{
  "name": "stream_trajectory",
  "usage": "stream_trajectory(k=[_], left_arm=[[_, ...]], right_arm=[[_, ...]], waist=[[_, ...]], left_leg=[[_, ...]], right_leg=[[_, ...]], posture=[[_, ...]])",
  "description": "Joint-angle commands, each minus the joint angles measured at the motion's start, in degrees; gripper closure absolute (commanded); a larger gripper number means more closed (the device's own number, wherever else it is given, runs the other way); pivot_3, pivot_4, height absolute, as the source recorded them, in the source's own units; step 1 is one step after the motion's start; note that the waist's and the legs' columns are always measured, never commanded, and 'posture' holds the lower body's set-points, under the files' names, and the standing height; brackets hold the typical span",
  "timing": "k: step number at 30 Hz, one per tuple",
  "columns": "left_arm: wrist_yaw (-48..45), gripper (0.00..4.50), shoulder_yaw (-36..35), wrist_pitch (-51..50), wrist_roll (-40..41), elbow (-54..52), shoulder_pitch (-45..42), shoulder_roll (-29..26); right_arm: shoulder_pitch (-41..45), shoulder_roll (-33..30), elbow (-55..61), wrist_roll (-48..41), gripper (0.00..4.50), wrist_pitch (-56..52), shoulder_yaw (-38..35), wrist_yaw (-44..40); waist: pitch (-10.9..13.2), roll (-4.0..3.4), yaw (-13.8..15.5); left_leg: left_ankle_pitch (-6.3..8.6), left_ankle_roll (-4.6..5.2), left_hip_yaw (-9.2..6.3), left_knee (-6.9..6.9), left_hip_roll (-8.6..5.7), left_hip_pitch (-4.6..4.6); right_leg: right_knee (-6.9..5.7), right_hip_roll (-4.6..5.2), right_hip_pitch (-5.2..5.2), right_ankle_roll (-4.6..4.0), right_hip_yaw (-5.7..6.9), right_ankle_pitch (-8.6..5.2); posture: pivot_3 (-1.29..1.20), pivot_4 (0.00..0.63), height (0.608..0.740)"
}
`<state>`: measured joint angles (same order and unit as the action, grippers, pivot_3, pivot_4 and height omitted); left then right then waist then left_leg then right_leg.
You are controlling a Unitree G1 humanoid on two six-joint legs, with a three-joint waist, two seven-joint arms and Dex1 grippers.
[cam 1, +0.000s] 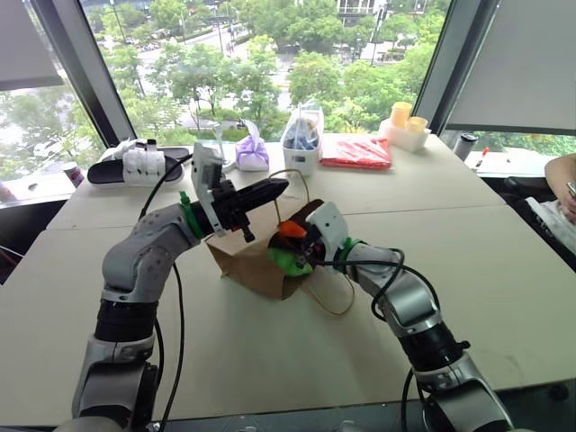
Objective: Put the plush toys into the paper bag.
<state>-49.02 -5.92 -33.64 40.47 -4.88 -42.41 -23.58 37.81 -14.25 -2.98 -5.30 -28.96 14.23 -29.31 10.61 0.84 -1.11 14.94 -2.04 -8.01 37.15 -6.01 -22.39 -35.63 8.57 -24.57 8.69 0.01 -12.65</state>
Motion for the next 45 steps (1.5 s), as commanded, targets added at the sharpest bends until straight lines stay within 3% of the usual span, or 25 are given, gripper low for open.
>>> stream_trajectory(k=[1, 3, 5, 9, 14, 20, 27, 34, 37, 43, 44, 45], left_arm=[[0.2, 4.50, -1.4, -0.3, 1.5, -2.5, 0.0, -0.6], [0.4, 4.50, -1.3, -0.4, 1.6, -2.6, 0.0, -0.6], [0.7, 4.50, -1.4, -0.5, 1.6, -2.6, -0.1, -0.6], [0.8, 4.50, -1.4, -0.4, 1.5, -2.6, 0.0, -0.7], [0.5, 4.50, -1.5, 0.2, 1.1, -1.7, 0.1, -0.6], [-0.1, 4.50, -1.6, 2.1, 0.0, 1.5, -1.4, -0.4], [-0.1, 4.50, -1.2, 3.6, -0.3, 3.0, -2.3, 0.1], [0.1, 4.50, -0.9, 3.8, -0.4, 2.7, -2.1, 0.1], [0.3, 4.50, -0.7, 3.8, -0.5, 2.1, -1.6, 0.2], [0.7, 4.50, -0.8, 3.8, -0.6, 1.8, -1.4, 0.2], [0.8, 4.50, -0.8, 3.8, -0.6, 1.7, -1.4, 0.2], [0.8, 4.50, -0.8, 3.8, -0.6, 1.6, -1.3, 0.2]], right_arm=[[3.7, 2.3, -5.1, 0.5, 4.03, 4.8, -0.7, -0.2], [5.1, 3.5, -8.8, 0.9, 3.18, 6.7, -1.2, 0.4], [5.8, 3.9, -9.9, 1.0, 2.05, 7.5, -1.3, 0.1], [4.8, 2.4, -5.6, 0.2, 0.07, 5.8, -1.6, -1.3], [-1.4, -6.1, 8.5, -2.5, 0.07, -0.6, -4.4, -6.1], [-13.9, -16.1, 26.1, -12.1, 0.07, -14.0, -14.9, -9.8], [-22.2, -17.0, 19.2, -8.3, 0.07, -9.4, -11.8, -7.9], [-20.3, -14.4, 10.8, -4.2, 0.07, -4.4, -9.2, -4.4], [-19.5, -13.5, 9.1, -3.6, 0.88, -3.2, -8.6, -4.3], [-17.8, -12.9, 8.5, -4.0, 4.07, -3.5, -8.3, -4.7], [-17.5, -13.0, 8.6, -4.1, 4.43, -3.7, -8.4, -4.8], [-17.2, -13.0, 8.8, -4.5, 4.43, -4.1, -8.7, -4.9]], waist=[[0.0, 0.00, -0.1], [0.0, 0.00, -0.1], [0.0, 0.00, -0.1], [0.0, 0.00, 0.0], [0.0, 0.00, 0.4], [0.0, 0.00, 0.4], [0.0, 0.01, 0.2], [0.0, 0.01, 0.3], [0.0, 0.01, 0.3], [0.0, 0.01, 0.3], [0.0, 0.01, 0.3], [0.0, 0.01, 0.3]], left_leg=[[0.00, 0.00, 0.00, 0.00, 0.00, 0.00], [-0.01, -0.01, 0.00, 0.01, 0.00, 0.01], [-0.01, -0.02, -0.01, 0.01, 0.01, 0.01], [-0.01, -0.02, -0.01, 0.00, 0.00, 0.00], [0.00, 0.00, -0.04, 0.01, -0.03, -0.03], [0.02, 0.03, -0.02, -0.01, -0.01, -0.04], [0.21, 0.37, 0.04, 0.03, 0.00, 0.03], [0.09, 0.15, 0.03, 0.07, -0.01, 0.02], [0.04, 0.08, 0.03, 0.06, 0.00, 0.03], [0.04, 0.07, 0.02, 0.07, -0.01, 0.02], [0.04, 0.07, 0.02, 0.07, -0.01, 0.03], [0.04, 0.07, 0.02, 0.07, -0.01, 0.02]], right_leg=[[0.00, 0.00, 0.00, 0.00, 0.00, 0.00], [-0.01, -0.01, 0.00, 0.00, 0.00, 0.00], [-0.03, -0.02, -0.01, 0.00, 0.00, 0.00], [-0.02, -0.01, -0.02, 0.00, 0.00, 0.00], [0.01, 0.01, 0.00, 0.00, 0.00, 0.00], [0.07, 0.00, 0.02, 0.01, 0.00, 0.00], [0.06, -0.01, 0.08, 0.00, 0.00, 0.00], [0.07, 0.01, 0.10, 0.00, -0.01, 0.00], [0.07, -0.01, 0.10, 0.00, 0.00, 0.00], [0.07, 0.00, 0.11, 0.00, -0.01, 0.00], [0.07, 0.00, 0.11, 0.00, -0.01, 0.00], [0.07, 0.00, 0.11, 0.00, -0.01, 0.00]], posture=[[0.00, 0.150, 0.740], [0.00, 0.150, 0.740], [0.00, 0.150, 0.740], [0.00, 0.150, 0.740], [0.00, 0.150, 0.740], [0.00, 0.150, 0.740], [0.00, 0.150, 0.740], [0.00, 0.150, 0.740], [0.00, 0.150, 0.740], [0.00, 0.150, 0.740], [0.00, 0.150, 0.740], [0.00, 0.150, 0.740]])
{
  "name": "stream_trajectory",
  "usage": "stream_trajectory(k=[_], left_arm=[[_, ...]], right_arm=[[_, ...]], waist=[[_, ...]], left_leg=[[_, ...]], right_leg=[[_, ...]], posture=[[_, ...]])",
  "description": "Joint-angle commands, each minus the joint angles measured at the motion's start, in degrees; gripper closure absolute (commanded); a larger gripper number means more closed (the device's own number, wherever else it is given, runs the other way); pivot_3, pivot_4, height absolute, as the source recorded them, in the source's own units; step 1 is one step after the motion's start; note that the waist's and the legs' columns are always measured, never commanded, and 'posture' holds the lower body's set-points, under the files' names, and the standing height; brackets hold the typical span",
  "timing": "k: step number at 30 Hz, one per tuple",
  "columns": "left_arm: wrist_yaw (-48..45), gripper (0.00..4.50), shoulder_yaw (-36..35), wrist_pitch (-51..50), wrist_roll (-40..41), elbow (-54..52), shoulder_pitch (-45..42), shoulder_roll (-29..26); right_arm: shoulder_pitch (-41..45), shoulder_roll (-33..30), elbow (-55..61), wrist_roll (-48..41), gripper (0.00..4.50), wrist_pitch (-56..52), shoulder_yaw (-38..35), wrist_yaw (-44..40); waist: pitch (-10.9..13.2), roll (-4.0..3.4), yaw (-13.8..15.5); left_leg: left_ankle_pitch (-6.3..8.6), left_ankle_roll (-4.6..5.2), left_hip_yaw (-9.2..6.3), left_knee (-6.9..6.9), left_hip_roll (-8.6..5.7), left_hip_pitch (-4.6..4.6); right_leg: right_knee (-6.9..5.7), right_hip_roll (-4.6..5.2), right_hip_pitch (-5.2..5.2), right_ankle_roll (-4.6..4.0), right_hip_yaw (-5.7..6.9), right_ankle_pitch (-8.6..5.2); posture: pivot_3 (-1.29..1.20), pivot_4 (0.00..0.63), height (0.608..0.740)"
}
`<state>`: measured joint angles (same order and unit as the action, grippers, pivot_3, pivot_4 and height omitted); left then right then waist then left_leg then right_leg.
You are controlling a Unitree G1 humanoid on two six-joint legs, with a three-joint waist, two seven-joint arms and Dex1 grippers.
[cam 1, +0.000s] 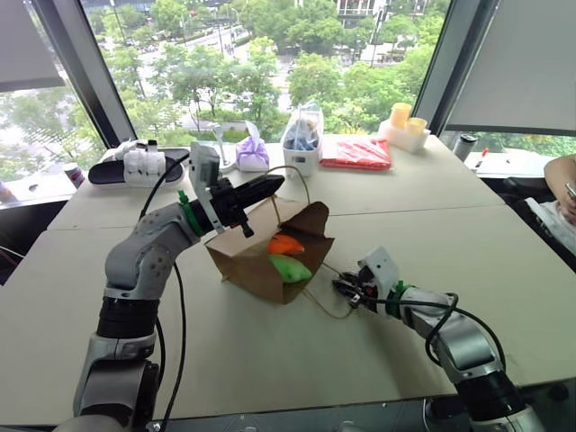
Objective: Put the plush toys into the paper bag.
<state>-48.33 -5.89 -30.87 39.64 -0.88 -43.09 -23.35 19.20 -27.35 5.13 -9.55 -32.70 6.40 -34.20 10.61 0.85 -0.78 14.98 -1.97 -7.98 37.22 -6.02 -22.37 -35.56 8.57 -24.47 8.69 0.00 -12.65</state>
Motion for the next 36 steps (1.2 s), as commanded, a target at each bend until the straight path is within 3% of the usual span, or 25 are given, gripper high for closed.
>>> stream_trajectory(k=[1, 8, 12, 17, 29, 34, 36], left_arm=[[0.2, 4.50, -0.9, 1.1, 0.2, -2.4, -0.6, 0.0], [1.4, 4.50, -1.9, 3.8, -1.5, 0.9, -3.4, 0.3], [-0.7, 4.50, -1.5, 8.8, -4.0, 10.6, -9.9, 1.8], [-5.8, 4.50, 1.1, 14.8, -8.0, 22.1, -15.9, 3.9], [-15.5, 4.50, 5.0, 32.7, -21.4, 57.8, -28.9, 7.5], [-16.4, 4.50, 5.1, 37.0, -25.1, 63.4, -29.9, 8.2], [-16.8, 4.50, 5.4, 37.6, -26.5, 64.6, -29.9, 8.2]], right_arm=[[1.5, 0.1, 1.0, -0.5, 4.43, -0.6, -1.0, -0.1], [8.4, -0.3, 14.3, -16.2, 4.43, -16.6, -12.7, -0.7], [19.1, -1.6, 18.4, -24.9, 4.43, -24.6, -18.8, 0.8], [23.7, -1.3, 19.2, -30.1, 4.43, -28.9, -21.9, 3.5], [17.5, 1.4, 25.2, -34.2, 4.43, -31.9, -19.1, 10.8], [15.6, -0.1, 25.7, -33.4, 4.43, -31.6, -18.4, 12.7], [13.7, -3.3, 26.9, -32.3, 4.43, -30.4, -17.8, 11.2]], waist=[[0.0, 0.00, 0.0], [0.0, -0.02, 0.0], [0.0, -0.01, 0.1], [0.0, 0.02, 0.3], [0.0, 0.03, -0.1], [0.0, 0.03, -0.1], [0.0, 0.03, 0.0]], left_leg=[[0.00, 0.00, 0.00, 0.00, 0.00, 0.00], [0.00, 0.00, -0.02, 0.01, 0.00, -0.03], [0.01, 0.01, -0.04, 0.00, 0.00, -0.04], [0.04, 0.07, -0.01, 0.00, -0.02, -0.06], [0.18, 0.32, 0.12, 0.00, -0.03, -0.10], [0.20, 0.36, 0.12, 0.01, -0.03, -0.11], [0.20, 0.37, 0.13, 0.01, -0.03, -0.11]], right_leg=[[0.00, 0.00, 0.00, 0.00, 0.00, 0.00], [0.01, 0.00, -0.01, 0.00, 0.00, 0.00], [0.01, -0.01, -0.02, -0.01, 0.04, 0.01], [0.14, 0.03, 0.07, 0.00, 0.12, 0.01], [0.13, 0.04, -0.03, 0.04, 0.12, 0.03], [0.12, 0.03, -0.03, 0.08, 0.12, 0.05], [0.12, 0.03, -0.03, 0.08, 0.12, 0.05]], posture=[[0.00, 0.150, 0.740], [0.00, 0.150, 0.740], [0.00, 0.150, 0.740], [0.00, 0.150, 0.740], [0.00, 0.150, 0.740], [0.00, 0.150, 0.740], [0.00, 0.150, 0.740]])
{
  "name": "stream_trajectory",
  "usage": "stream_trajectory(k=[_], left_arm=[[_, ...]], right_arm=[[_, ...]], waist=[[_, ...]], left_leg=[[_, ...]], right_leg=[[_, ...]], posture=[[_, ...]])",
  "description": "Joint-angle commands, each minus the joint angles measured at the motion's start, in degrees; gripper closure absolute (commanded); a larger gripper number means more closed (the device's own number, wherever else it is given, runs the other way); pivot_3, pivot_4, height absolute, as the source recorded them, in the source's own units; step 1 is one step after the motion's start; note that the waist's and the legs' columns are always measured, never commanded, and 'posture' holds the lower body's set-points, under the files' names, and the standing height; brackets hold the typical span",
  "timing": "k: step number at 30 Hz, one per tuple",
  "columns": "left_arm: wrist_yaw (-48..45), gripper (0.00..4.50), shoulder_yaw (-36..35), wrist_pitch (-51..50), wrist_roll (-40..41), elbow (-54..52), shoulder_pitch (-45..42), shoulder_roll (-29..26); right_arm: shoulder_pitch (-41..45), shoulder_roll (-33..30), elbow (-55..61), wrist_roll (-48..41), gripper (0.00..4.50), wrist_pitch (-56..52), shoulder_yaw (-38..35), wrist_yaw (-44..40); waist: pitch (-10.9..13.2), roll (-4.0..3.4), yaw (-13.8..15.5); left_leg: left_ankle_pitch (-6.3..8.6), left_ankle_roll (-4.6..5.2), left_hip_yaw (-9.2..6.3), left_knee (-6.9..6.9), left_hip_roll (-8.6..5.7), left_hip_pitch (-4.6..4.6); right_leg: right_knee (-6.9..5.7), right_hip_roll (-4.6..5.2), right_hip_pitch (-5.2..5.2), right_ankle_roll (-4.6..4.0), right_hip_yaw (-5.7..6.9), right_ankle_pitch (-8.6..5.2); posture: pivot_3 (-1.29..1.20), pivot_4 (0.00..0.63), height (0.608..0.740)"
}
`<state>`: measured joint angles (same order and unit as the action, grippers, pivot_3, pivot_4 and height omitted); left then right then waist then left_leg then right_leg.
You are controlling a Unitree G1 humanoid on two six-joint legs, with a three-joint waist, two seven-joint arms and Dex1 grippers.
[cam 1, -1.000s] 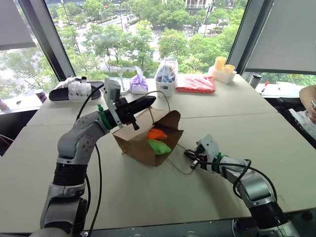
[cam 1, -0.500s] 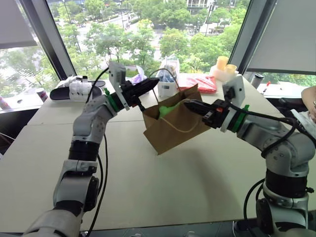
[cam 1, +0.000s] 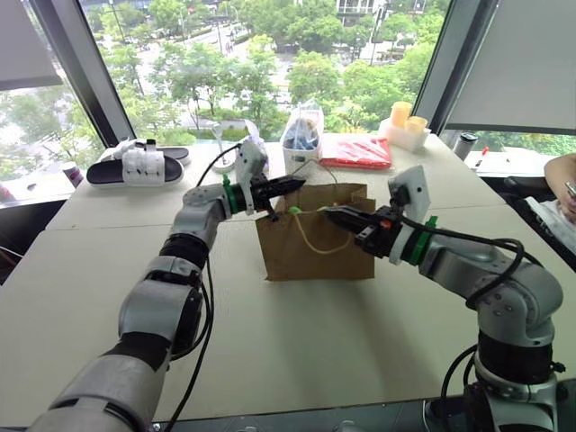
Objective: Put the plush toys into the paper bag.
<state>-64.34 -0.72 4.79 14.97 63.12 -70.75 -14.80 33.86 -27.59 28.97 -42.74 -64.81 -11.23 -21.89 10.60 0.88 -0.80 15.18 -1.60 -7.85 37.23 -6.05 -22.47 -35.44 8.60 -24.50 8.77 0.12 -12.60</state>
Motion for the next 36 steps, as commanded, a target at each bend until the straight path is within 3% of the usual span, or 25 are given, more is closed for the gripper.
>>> stream_trajectory(k=[1, 2, 10, 11, 12, 19, 25, 29, 36], left_arm=[[-1.1, 4.50, -0.2, 1.2, -1.9, 0.8, -2.3, -0.4], [-1.8, 4.50, -0.7, 0.2, -1.6, 0.6, -2.4, -0.5], [-4.7, 0.73, -3.9, -3.9, 0.9, -3.1, -2.0, -1.9], [-4.8, 0.18, -4.2, -4.3, 0.9, -3.6, -1.9, -2.0], [-4.7, 0.00, -4.6, -5.0, 1.2, -4.5, -1.7, -2.3], [-6.6, 0.00, -4.8, -8.9, 1.5, -11.0, 0.9, -6.2], [-6.7, 0.00, -5.7, -12.9, 2.6, -15.8, 3.4, -10.0], [-9.2, 0.00, -5.7, -17.3, 3.8, -22.1, 8.6, -13.4], [-10.4, 0.00, -5.2, -19.6, 4.2, -26.7, 13.5, -15.1]], right_arm=[[-1.6, -4.2, 3.2, 0.5, 4.43, 1.8, -1.1, -1.5], [-2.1, -5.2, 3.4, -0.2, 4.43, 1.8, -2.1, -1.9], [-1.8, -7.7, 4.1, -4.5, 4.50, 1.7, -5.0, -2.8], [-1.8, -7.9, 4.0, -4.7, 3.91, 1.9, -4.9, -2.8], [-1.5, -8.0, 3.8, -5.0, 3.61, 1.9, -4.9, -2.6], [-0.6, -11.0, 3.9, -6.9, 0.14, 0.3, -5.6, -3.5], [-1.5, -16.2, 4.4, -9.0, 0.06, 0.0, -8.1, -4.6], [0.7, -18.3, 2.8, -12.6, 0.06, 0.9, -14.3, -4.0], [-7.9, -20.9, 1.2, -7.2, 0.06, 4.4, -15.0, -3.7]], waist=[[0.0, 0.00, 0.1], [0.0, 0.00, 0.1], [0.0, 0.01, -0.2], [0.0, 0.01, -0.2], [0.0, 0.01, -0.2], [0.0, 0.01, -0.1], [0.0, 0.01, 0.0], [0.0, 0.00, 0.0], [0.0, 0.02, 0.2]], left_leg=[[0.01, 0.02, 0.00, 0.01, 0.00, 0.00], [0.02, 0.03, 0.03, 0.02, -0.02, 0.00], [0.06, 0.12, 0.04, 0.03, 0.01, 0.01], [0.06, 0.12, 0.04, 0.03, 0.01, 0.01], [0.06, 0.12, 0.04, 0.03, 0.01, 0.01], [0.06, 0.12, -0.01, 0.05, 0.01, 0.01], [0.07, 0.12, -0.06, 0.04, 0.02, 0.01], [0.07, 0.12, -0.07, 0.05, 0.02, 0.00], [0.07, 0.12, -0.05, 0.10, 0.02, 0.00]], right_leg=[[0.00, 0.00, 0.01, 0.00, 0.00, 0.00], [0.01, 0.00, 0.02, 0.01, 0.00, 0.00], [-0.02, -0.01, 0.02, 0.03, 0.00, 0.01], [-0.02, -0.01, 0.02, 0.03, 0.00, 0.01], [-0.02, -0.01, 0.02, 0.03, 0.00, 0.01], [-0.04, 0.00, 0.02, 0.03, 0.00, 0.01], [-0.03, -0.01, 0.01, 0.03, 0.00, 0.01], [-0.02, 0.02, 0.01, 0.03, -0.02, 0.01], [-0.04, 0.00, 0.05, 0.03, -0.01, 0.01]], posture=[[0.00, 0.150, 0.740], [0.00, 0.150, 0.740], [0.00, 0.150, 0.740], [0.00, 0.150, 0.740], [0.00, 0.150, 0.740], [0.00, 0.150, 0.740], [0.00, 0.150, 0.740], [0.00, 0.150, 0.740], [0.00, 0.150, 0.740]])
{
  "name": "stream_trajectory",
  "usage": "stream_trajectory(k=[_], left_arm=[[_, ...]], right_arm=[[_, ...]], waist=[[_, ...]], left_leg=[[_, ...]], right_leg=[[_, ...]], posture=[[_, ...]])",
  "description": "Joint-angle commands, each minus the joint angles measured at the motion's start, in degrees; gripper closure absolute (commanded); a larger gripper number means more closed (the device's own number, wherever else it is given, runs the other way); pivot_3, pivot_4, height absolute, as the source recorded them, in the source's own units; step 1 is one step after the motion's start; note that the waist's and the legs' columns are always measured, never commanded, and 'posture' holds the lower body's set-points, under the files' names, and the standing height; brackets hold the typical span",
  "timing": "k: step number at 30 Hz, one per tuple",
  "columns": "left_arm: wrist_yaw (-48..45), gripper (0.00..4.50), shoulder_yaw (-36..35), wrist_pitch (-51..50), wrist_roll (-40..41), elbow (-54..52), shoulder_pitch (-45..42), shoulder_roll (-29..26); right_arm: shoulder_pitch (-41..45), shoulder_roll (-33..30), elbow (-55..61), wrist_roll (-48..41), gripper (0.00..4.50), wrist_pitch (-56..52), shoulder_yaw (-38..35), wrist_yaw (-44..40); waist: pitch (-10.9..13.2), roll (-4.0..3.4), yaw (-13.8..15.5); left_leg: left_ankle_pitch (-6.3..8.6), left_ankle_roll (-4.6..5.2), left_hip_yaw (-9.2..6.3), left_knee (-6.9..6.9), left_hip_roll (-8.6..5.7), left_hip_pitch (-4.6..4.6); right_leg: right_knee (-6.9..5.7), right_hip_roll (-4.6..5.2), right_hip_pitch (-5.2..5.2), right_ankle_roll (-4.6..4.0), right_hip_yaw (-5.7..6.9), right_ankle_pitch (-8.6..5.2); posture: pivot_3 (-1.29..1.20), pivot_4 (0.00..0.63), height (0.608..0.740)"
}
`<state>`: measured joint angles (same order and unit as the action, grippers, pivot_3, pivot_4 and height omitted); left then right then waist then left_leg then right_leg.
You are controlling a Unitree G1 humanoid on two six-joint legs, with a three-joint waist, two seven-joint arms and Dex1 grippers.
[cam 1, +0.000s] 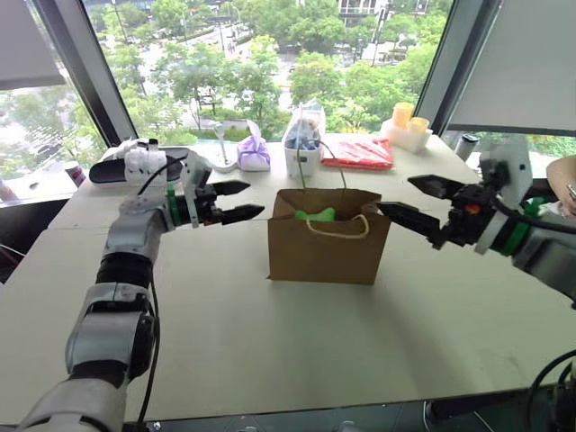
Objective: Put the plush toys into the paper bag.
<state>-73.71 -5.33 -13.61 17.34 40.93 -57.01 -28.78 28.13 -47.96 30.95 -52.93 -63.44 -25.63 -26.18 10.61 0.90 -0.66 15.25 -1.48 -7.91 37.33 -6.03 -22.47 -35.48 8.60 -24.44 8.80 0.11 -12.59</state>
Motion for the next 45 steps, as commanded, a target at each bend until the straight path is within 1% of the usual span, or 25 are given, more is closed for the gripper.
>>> stream_trajectory(k=[1, 6, 9, 10, 12, 14, 15, 16, 18, 19, 20, 25, 31, 37, 45], left_arm=[[-1.4, 0.00, -0.6, -2.1, 2.2, -5.6, 0.3, -1.3], [-3.3, 0.00, 0.5, -5.6, 3.6, -12.0, 4.0, -2.1], [-3.0, 0.00, 1.0, -7.4, 4.3, -16.4, 6.3, -1.9], [-2.7, 0.00, 1.1, -7.6, 4.3, -17.6, 6.9, -1.9], [-2.2, 0.00, 1.4, -8.3, 4.7, -19.3, 7.8, -2.0], [-1.8, 0.00, 1.4, -8.6, 5.0, -20.4, 8.3, -2.1], [-1.6, 0.00, 1.5, -8.8, 5.1, -20.7, 8.4, -2.1], [-1.4, 0.00, 1.5, -8.9, 5.2, -21.0, 8.5, -2.1], [0.0, 0.00, 1.8, -6.4, 4.2, -19.7, 8.4, -1.3], [0.9, 0.00, 1.9, -5.1, 3.7, -18.6, 8.1, -0.6], [1.3, 0.00, 2.2, -3.8, 3.3, -17.5, 7.9, 0.1], [2.5, 0.00, 3.5, 2.2, 1.3, -12.4, 6.0, 2.5], [3.0, 0.00, 4.6, 9.2, -1.1, -5.8, 3.9, 4.4], [2.0, 0.00, 4.5, 12.8, -2.3, 0.8, 1.4, 5.4], [-1.6, 0.00, 4.6, 15.3, -3.7, 10.6, -2.9, 6.6]], right_arm=[[-3.1, -0.2, -1.3, 3.4, 0.06, 3.7, -0.7, 0.7], [-8.4, 0.7, -1.3, 4.5, 0.06, 5.6, 0.3, -0.4], [-11.6, 1.5, -0.2, 6.2, 0.06, 7.3, 3.2, -0.8], [-12.2, 1.9, 0.3, 6.2, 0.56, 7.6, 4.0, -0.8], [-12.5, 2.7, 1.8, 5.0, 1.27, 7.5, 4.9, -0.8], [-12.2, 3.7, 3.3, 3.3, 2.37, 6.9, 5.8, -0.6], [-12.0, 4.1, 3.7, 2.7, 2.79, 6.7, 6.2, -0.4], [-12.0, 4.4, 4.0, 2.3, 3.35, 6.6, 6.4, -0.2], [-11.1, 7.3, 5.0, 2.6, 4.26, 6.9, 11.0, 1.1], [-10.4, 8.8, 5.0, 3.6, 4.45, 7.2, 13.7, 2.0], [-9.2, 10.4, 4.5, 4.8, 4.45, 7.4, 16.4, 2.9], [-4.3, 14.8, 3.0, 6.9, 4.45, 7.7, 23.2, 3.6], [-0.6, 17.7, 0.5, 10.4, 4.45, 8.9, 28.9, 2.5], [-0.4, 18.6, 0.4, 11.5, 4.45, 8.7, 30.3, 1.4], [-1.8, 18.0, 1.8, 11.6, 4.45, 7.8, 29.5, 1.5]], waist=[[0.0, 0.00, 0.1], [0.0, -0.02, -0.1], [0.0, -0.02, -0.3], [0.0, -0.02, -0.2], [0.0, -0.02, -0.1], [0.0, -0.02, -0.1], [0.0, -0.02, -0.1], [0.0, -0.02, -0.1], [0.0, -0.01, -0.1], [0.0, -0.01, -0.1], [0.0, -0.02, -0.1], [0.0, -0.02, 0.0], [0.0, -0.01, -0.1], [0.0, -0.01, -0.1], [0.0, -0.01, -0.1]], left_leg=[[0.00, 0.00, 0.02, 0.01, -0.01, -0.01], [0.00, 0.00, 0.01, 0.03, 0.01, 0.01], [0.00, 0.00, -0.01, 0.03, 0.02, 0.03], [0.00, 0.00, -0.01, 0.03, 0.03, 0.03], [0.00, 0.00, -0.02, 0.04, 0.03, 0.03], [0.00, 0.00, -0.03, 0.04, 0.03, 0.03], [0.00, 0.00, -0.04, 0.04, 0.04, 0.03], [0.00, 0.00, -0.05, 0.05, 0.04, 0.03], [0.00, 0.00, -0.05, 0.04, 0.04, 0.03], [0.00, 0.00, -0.04, 0.05, 0.05, 0.05], [0.00, 0.00, -0.04, 0.04, 0.06, 0.06], [-0.01, -0.03, -0.05, 0.08, 0.03, 0.05], [-0.02, -0.03, -0.06, 0.09, 0.01, 0.04], [-0.01, -0.03, -0.07, 0.08, 0.00, 0.04], [-0.01, -0.01, -0.05, 0.09, 0.00, 0.04]], right_leg=[[-0.01, 0.01, 0.00, 0.00, 0.00, 0.00], [-0.05, 0.02, 0.00, 0.00, -0.02, 0.00], [-0.07, 0.01, 0.00, 0.00, -0.03, 0.00], [-0.07, 0.01, -0.01, 0.00, -0.03, 0.00], [-0.08, 0.01, -0.01, 0.00, -0.03, 0.00], [-0.08, 0.01, -0.01, 0.00, -0.04, 0.00], [-0.08, 0.01, -0.01, 0.00, -0.04, 0.00], [-0.08, 0.01, 0.00, 0.00, -0.04, 0.00], [-0.07, 0.01, 0.00, 0.00, -0.04, 0.00], [-0.08, 0.01, 0.00, 0.00, -0.04, 0.00], [-0.08, 0.00, 0.01, -0.01, -0.04, 0.01], [-0.10, 0.01, 0.00, -0.01, -0.04, 0.01], [-0.10, 0.01, 0.00, -0.01, -0.03, 0.01], [-0.11, -0.01, -0.01, -0.01, -0.03, 0.01], [-0.12, -0.01, -0.01, -0.01, -0.02, 0.01]], posture=[[0.00, 0.150, 0.740], [0.00, 0.150, 0.740], [0.00, 0.150, 0.740], [0.00, 0.150, 0.740], [0.00, 0.150, 0.740], [0.00, 0.150, 0.740], [0.00, 0.150, 0.740], [0.00, 0.150, 0.740], [0.00, 0.150, 0.740], [0.00, 0.150, 0.740], [0.00, 0.150, 0.740], [0.00, 0.150, 0.740], [0.00, 0.150, 0.740], [0.00, 0.150, 0.740], [0.00, 0.150, 0.740]])
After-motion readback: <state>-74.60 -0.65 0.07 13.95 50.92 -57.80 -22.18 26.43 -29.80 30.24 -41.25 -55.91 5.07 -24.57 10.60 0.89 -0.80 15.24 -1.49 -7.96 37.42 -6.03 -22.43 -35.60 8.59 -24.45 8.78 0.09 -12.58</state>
